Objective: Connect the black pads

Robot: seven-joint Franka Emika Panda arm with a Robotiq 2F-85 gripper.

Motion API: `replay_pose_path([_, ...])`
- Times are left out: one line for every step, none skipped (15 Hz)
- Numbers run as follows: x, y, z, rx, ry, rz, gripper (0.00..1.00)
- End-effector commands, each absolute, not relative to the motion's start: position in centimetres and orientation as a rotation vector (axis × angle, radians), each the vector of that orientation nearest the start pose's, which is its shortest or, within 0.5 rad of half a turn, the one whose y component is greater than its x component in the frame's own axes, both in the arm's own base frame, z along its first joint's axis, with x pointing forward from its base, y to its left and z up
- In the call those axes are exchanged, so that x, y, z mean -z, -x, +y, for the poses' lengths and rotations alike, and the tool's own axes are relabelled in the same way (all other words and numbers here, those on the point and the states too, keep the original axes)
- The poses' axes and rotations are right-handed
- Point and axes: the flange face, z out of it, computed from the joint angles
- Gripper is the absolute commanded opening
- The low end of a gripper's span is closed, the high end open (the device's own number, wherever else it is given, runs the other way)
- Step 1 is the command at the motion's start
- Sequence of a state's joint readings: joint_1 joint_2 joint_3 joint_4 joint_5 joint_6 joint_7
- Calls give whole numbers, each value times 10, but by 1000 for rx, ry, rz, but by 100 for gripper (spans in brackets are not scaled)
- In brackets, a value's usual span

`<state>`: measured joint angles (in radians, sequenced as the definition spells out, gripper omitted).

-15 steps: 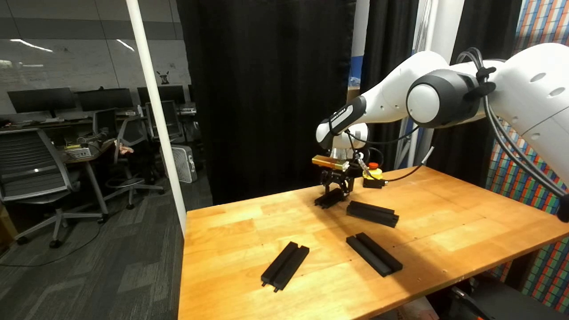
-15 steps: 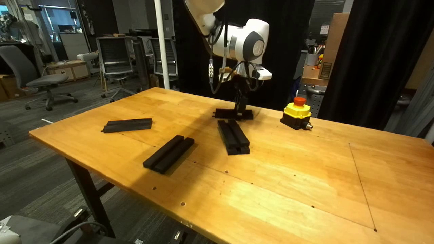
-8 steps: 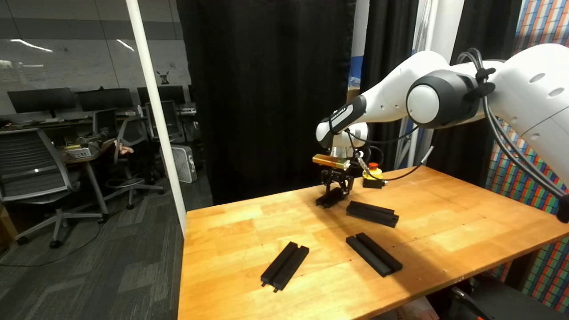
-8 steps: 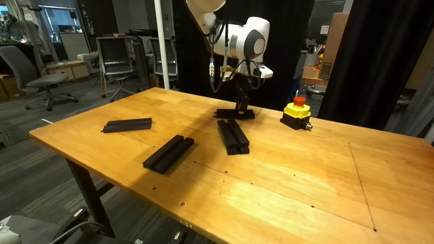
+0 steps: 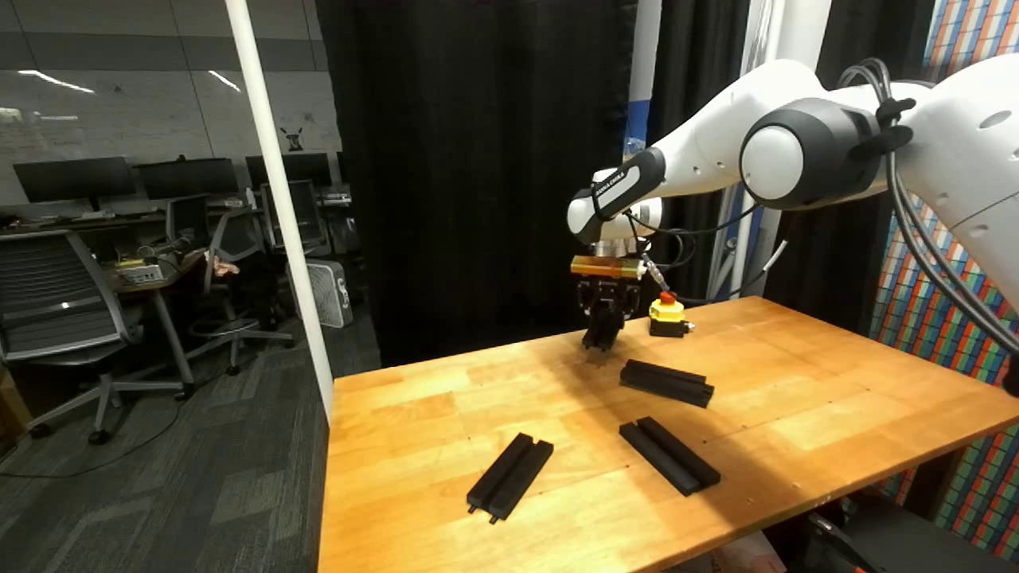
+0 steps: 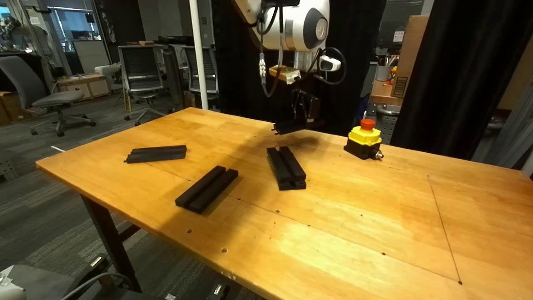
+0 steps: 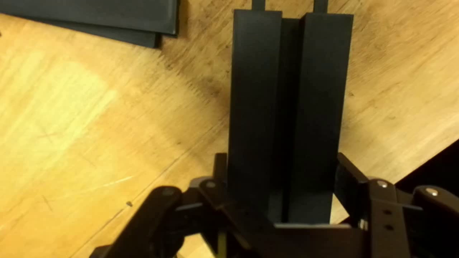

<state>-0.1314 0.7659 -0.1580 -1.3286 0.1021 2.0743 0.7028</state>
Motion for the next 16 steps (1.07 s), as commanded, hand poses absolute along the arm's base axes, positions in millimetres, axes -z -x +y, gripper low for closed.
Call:
replay_pose_path([-313, -715, -165, 27, 2902, 1289, 46])
replay_pose_path([-316, -713, -160, -15, 2939, 1190, 46])
replay_pose_path([-317, -709, -156, -71, 2948, 1117, 46])
replay_pose_path([-319, -706, -153, -102, 2964, 1037, 46])
replay_pose_path([-318, -702, -152, -139, 2980, 958, 46])
replay_pose_path([-319, -698, -153, -173, 3003, 878, 46])
replay_pose_path([-320, -693, -156, -199, 3026, 798, 46])
replay_pose_path([-319, -689, -160, -229, 3048, 719, 46])
replay_pose_path([-318, -686, -164, -258, 3064, 636, 46])
replay_pose_path([-318, -683, -170, -280, 3079, 554, 46])
replay_pose_path([-316, -681, -175, -307, 3091, 473, 46])
replay_pose_path([-315, -678, -180, -334, 3103, 393, 46])
replay_pose_path([-314, -676, -186, -355, 3117, 312, 46])
replay_pose_path([-311, -675, -191, -378, 3131, 230, 46])
replay_pose_path([-309, -673, -197, -397, 3143, 149, 46])
replay_pose_path([-307, -671, -200, -414, 3153, 66, 46])
